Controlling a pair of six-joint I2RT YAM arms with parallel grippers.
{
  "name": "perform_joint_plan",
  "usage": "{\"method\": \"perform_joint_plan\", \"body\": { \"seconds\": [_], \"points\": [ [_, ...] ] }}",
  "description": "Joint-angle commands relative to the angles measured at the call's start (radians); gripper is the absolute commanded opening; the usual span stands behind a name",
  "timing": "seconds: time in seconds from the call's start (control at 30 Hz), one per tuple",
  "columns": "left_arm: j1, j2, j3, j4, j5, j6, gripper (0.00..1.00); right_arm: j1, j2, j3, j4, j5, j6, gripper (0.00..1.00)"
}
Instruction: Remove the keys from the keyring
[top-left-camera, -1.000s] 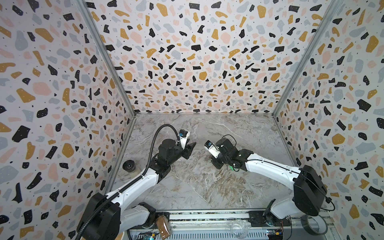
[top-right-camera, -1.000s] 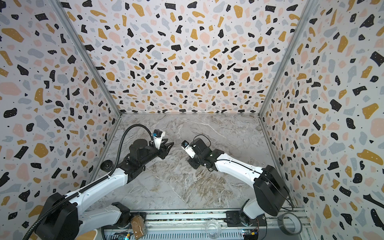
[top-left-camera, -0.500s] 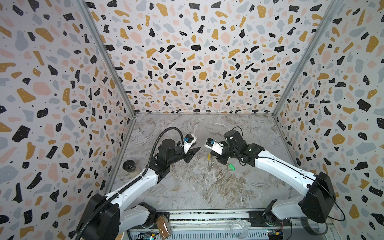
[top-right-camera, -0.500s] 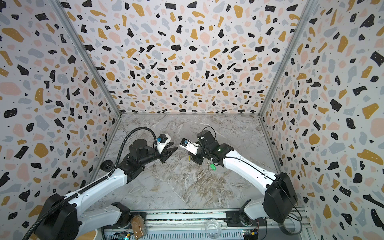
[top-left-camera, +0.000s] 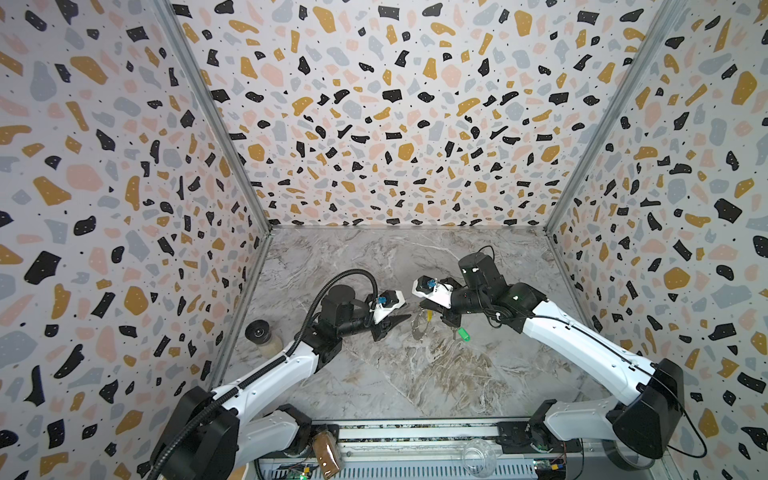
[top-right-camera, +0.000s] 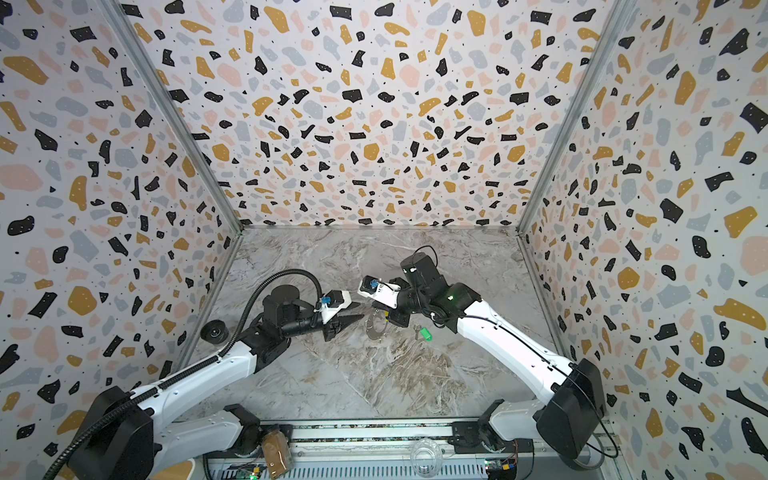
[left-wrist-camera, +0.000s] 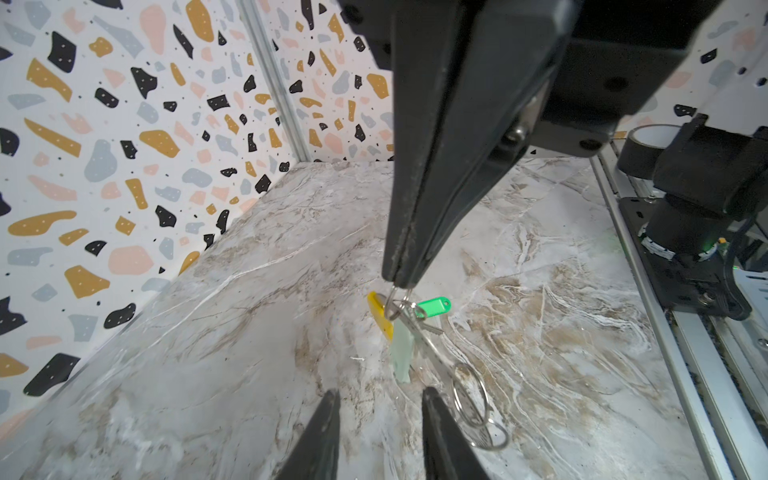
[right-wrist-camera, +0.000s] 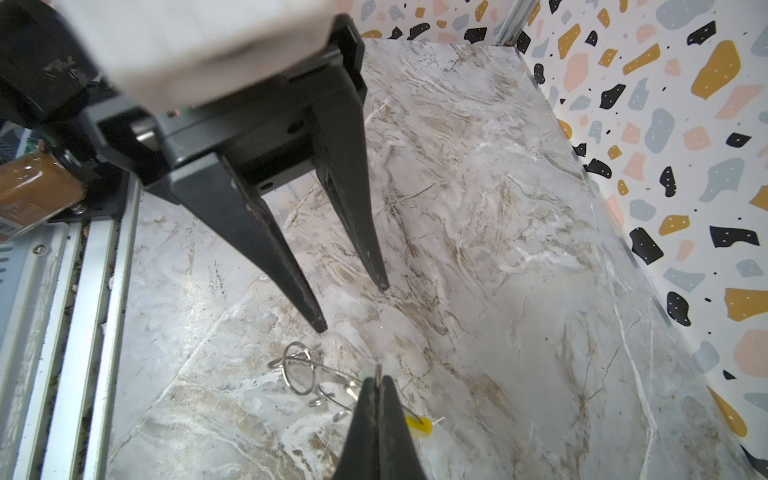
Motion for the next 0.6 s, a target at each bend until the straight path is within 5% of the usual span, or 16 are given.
{"method": "perform_joint_plan", "body": {
  "seconds": [0.0, 0.57],
  "points": [
    [-0.009, -0.006, 0.005, 0.049, 0.048, 0.034, 0.33, 0.003, -0.047, 0.033, -0.027, -0.051, -0.028, 0.0],
    [-0.028, -0.028, -0.007, 0.11, 0.111, -0.014, 0.28, 0.068, -0.099, -0.018, -0.009, -0.03, -0.051, 0.0]
  ]
}}
